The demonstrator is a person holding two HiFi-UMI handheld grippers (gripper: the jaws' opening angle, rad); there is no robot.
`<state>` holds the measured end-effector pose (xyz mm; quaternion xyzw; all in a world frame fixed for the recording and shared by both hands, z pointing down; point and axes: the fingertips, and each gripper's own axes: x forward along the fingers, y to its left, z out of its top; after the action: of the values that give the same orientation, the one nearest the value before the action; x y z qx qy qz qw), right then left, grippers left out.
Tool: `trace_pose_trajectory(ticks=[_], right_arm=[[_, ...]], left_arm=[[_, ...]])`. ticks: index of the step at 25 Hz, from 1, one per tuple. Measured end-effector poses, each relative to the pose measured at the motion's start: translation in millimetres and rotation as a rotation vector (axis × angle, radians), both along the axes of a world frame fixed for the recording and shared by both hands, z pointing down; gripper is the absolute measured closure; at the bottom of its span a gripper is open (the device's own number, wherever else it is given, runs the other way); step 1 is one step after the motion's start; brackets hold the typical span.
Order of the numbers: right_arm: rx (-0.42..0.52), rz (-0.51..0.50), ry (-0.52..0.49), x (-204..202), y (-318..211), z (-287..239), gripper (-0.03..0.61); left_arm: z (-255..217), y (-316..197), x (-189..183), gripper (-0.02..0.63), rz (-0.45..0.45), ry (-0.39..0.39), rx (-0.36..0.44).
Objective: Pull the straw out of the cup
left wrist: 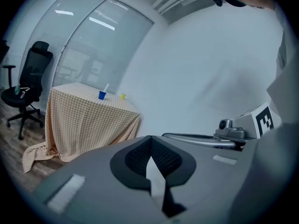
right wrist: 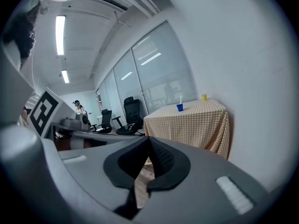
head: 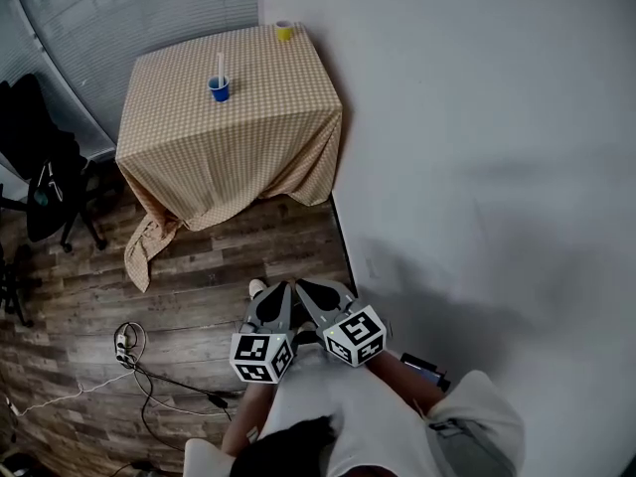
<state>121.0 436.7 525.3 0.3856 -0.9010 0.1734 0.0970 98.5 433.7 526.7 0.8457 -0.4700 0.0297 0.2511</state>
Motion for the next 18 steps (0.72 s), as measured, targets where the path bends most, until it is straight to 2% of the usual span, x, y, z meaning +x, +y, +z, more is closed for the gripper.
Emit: trace_pose_trajectory(ticks=[6, 18], right_arm=[[-0.023, -0.008, 0.048, -2, -24, 6, 0.572], [-0.068, 0.023, 0.056, -8, -89, 13, 0.572]], left_arm=[[0, -27, -3, 0.600, 0.020, 0.000, -0.011], [-2, -92, -13, 0.601, 0.029, 0.002, -0.024]])
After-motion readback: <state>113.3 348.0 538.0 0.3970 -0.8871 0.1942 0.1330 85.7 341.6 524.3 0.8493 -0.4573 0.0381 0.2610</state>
